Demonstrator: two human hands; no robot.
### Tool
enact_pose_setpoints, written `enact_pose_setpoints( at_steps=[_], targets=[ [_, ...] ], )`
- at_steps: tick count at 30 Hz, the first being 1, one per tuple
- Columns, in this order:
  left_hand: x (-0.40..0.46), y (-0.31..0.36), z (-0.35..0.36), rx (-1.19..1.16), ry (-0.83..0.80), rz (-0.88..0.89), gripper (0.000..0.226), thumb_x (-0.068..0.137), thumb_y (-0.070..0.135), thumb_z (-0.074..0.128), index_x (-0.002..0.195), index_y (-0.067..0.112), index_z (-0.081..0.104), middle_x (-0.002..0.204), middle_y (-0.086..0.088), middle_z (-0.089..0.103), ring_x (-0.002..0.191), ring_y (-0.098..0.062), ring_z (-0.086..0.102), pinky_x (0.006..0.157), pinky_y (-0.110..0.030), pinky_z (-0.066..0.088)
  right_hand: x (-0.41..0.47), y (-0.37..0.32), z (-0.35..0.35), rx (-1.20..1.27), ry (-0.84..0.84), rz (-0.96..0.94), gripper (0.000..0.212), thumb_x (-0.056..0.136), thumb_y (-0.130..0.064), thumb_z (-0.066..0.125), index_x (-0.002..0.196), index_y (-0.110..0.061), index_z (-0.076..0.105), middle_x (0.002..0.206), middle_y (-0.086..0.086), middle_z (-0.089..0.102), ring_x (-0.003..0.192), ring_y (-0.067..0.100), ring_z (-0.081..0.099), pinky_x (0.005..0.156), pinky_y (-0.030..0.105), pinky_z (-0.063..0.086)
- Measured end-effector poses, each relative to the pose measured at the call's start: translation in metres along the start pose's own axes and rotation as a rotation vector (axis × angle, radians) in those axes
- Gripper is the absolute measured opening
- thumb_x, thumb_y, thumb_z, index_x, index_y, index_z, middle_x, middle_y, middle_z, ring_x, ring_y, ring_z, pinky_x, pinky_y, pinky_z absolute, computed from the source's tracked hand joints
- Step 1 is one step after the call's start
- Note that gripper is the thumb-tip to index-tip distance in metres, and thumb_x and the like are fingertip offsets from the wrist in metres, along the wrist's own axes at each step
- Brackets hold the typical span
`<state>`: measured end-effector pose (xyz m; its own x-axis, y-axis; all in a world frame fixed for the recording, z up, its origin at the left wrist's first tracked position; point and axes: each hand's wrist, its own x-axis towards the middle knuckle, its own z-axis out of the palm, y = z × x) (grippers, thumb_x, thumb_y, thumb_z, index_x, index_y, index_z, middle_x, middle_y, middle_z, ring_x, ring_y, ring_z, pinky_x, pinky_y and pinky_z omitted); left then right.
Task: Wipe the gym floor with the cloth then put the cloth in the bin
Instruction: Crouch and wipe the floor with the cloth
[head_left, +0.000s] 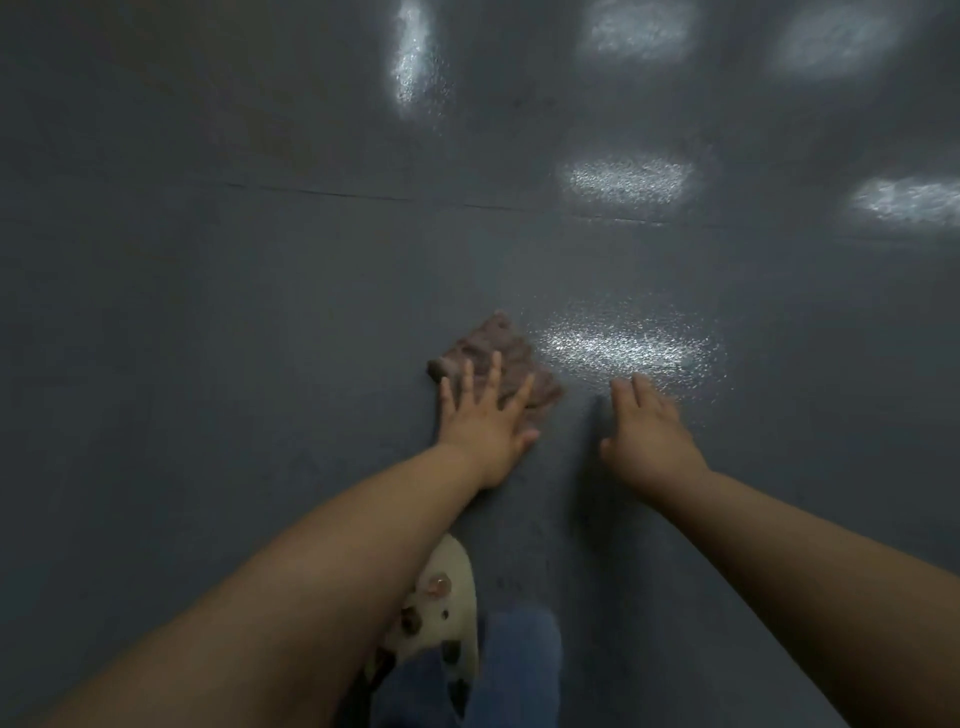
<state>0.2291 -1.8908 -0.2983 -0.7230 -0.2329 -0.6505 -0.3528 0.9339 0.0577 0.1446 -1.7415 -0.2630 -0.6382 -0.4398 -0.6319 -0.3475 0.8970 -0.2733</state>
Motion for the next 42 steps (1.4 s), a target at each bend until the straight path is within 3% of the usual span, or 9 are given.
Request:
enact_pose_setpoints(
  at_steps=[5, 11, 23, 26, 30, 33, 36, 38, 42],
  targets=[
    [0.004, 0.02, 0.006, 0.221, 0.117, 0.436, 0.067, 0.094, 0.053, 0.04, 0.151, 0.036, 0.008, 0.148, -0.007, -0.031, 0.135, -0.036, -0.031, 0.107, -0.054, -0.021, 0.012, -0.013, 0.007, 0.099, 0.019, 0.061, 0.065, 0.091, -0.014, 0.045, 0.149, -0.01, 0.017, 0.157, 0.015, 0.009, 0.143, 0.032, 0.011, 0.115, 0.036, 0.014],
    [0.032, -0.007, -0.006, 0.287, 0.077, 0.387, 0.067, 0.098, 0.051, 0.031, 0.151, 0.032, -0.006, 0.157, -0.002, -0.021, 0.141, -0.036, -0.022, 0.114, -0.05, -0.009, 0.031, -0.029, 0.011, 0.04, 0.024, 0.086, 0.069, 0.089, -0.013, 0.046, 0.15, -0.015, 0.013, 0.158, 0.012, 0.003, 0.135, 0.041, 0.018, 0.111, 0.039, 0.021],
    [0.009, -0.154, 0.005, -0.278, 0.237, -0.472, 0.053, 0.102, 0.04, 0.026, 0.151, 0.036, 0.007, 0.159, 0.001, -0.012, 0.144, -0.037, -0.013, 0.116, -0.05, 0.0, 0.031, -0.051, 0.021, -0.011, -0.017, 0.088, 0.068, 0.095, -0.019, 0.042, 0.151, -0.018, 0.004, 0.159, 0.009, -0.008, 0.143, 0.039, 0.0, 0.115, 0.046, 0.016],
    [0.01, -0.111, 0.001, -0.182, 0.211, -0.321, 0.052, 0.102, 0.04, 0.024, 0.151, 0.037, 0.005, 0.159, 0.001, -0.013, 0.143, -0.038, -0.015, 0.113, -0.057, -0.003, 0.026, -0.053, 0.023, -0.018, -0.041, 0.062, 0.069, 0.095, -0.02, 0.042, 0.152, -0.019, 0.003, 0.159, 0.006, -0.006, 0.144, 0.037, 0.001, 0.116, 0.044, 0.015],
    [-0.008, -0.059, 0.019, 0.051, 0.124, 0.226, 0.053, 0.101, 0.043, 0.026, 0.15, 0.039, 0.005, 0.158, 0.001, -0.015, 0.142, -0.041, -0.014, 0.113, -0.054, -0.007, 0.021, -0.058, 0.028, -0.043, -0.045, 0.047, 0.071, 0.094, -0.022, 0.046, 0.151, -0.018, 0.004, 0.159, 0.009, -0.004, 0.143, 0.038, 0.004, 0.116, 0.041, 0.014],
    [-0.013, -0.068, 0.026, 0.151, 0.099, 0.271, 0.056, 0.1, 0.047, 0.028, 0.149, 0.043, 0.002, 0.158, 0.004, -0.018, 0.142, -0.037, -0.018, 0.112, -0.057, -0.007, 0.016, -0.065, 0.032, -0.054, -0.045, 0.028, 0.072, 0.093, -0.022, 0.047, 0.151, -0.015, 0.005, 0.159, 0.011, 0.0, 0.143, 0.038, 0.008, 0.116, 0.04, 0.014],
    [-0.015, -0.086, 0.012, 0.222, 0.1, 0.244, 0.052, 0.101, 0.035, 0.032, 0.15, 0.034, 0.015, 0.16, -0.002, 0.0, 0.145, -0.031, 0.004, 0.113, -0.05, 0.017, 0.011, -0.072, 0.034, -0.048, -0.037, -0.01, 0.069, 0.091, -0.018, 0.047, 0.15, -0.012, 0.013, 0.157, 0.013, 0.009, 0.14, 0.038, 0.016, 0.114, 0.039, 0.018],
    [-0.02, -0.093, 0.001, 0.033, 0.205, 0.2, 0.038, 0.099, 0.022, 0.039, 0.137, 0.021, 0.044, 0.147, -0.007, 0.035, 0.131, -0.029, 0.036, 0.1, -0.037, 0.035, 0.007, -0.08, 0.032, 0.009, -0.02, -0.065, 0.062, 0.089, -0.013, 0.048, 0.147, -0.009, 0.025, 0.153, 0.015, 0.021, 0.136, 0.035, 0.026, 0.111, 0.037, 0.023],
    [-0.036, -0.099, -0.026, -0.944, 0.372, 0.021, 0.02, 0.087, -0.006, 0.05, 0.097, 0.001, 0.066, 0.089, -0.012, 0.064, 0.084, -0.009, 0.064, 0.073, -0.02, 0.044, 0.0, -0.1, 0.022, 0.241, 0.001, -0.137, 0.051, 0.091, -0.006, 0.049, 0.141, -0.009, 0.04, 0.143, 0.014, 0.043, 0.13, 0.028, 0.043, 0.104, 0.034, 0.034]
  ],
)
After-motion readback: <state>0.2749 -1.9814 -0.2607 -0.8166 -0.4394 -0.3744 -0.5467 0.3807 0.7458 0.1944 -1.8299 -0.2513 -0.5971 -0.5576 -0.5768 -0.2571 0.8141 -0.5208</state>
